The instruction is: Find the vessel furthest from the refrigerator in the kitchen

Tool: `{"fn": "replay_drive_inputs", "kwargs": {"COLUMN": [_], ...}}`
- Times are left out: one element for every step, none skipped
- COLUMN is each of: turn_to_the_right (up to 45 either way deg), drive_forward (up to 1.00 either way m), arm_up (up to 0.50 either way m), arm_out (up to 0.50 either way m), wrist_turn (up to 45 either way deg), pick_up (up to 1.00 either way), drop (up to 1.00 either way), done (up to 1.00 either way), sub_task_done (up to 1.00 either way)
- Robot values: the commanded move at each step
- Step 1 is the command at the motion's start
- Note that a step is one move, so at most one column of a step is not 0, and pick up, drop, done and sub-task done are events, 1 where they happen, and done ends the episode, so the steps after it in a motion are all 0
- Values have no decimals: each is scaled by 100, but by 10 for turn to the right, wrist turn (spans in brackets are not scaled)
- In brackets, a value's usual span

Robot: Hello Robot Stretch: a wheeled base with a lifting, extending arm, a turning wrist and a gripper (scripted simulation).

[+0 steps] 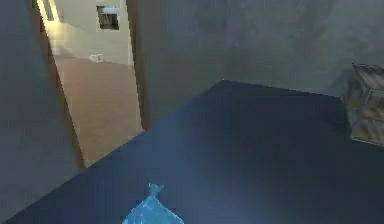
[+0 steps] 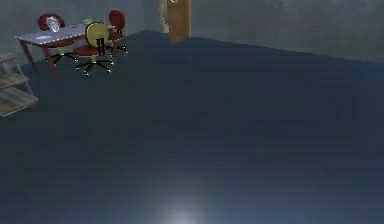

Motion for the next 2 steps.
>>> {"fn": "replay_drive_inputs", "kwargs": {"turn_to_the_right": [450, 450], "drive_forward": [0, 0], "arm_up": [0, 0], "arm_out": [0, 0], "wrist_turn": [0, 0], "pick_up": [0, 0], "drop": [0, 0], "done": [0, 0], "sub_task_done": [0, 0]}}
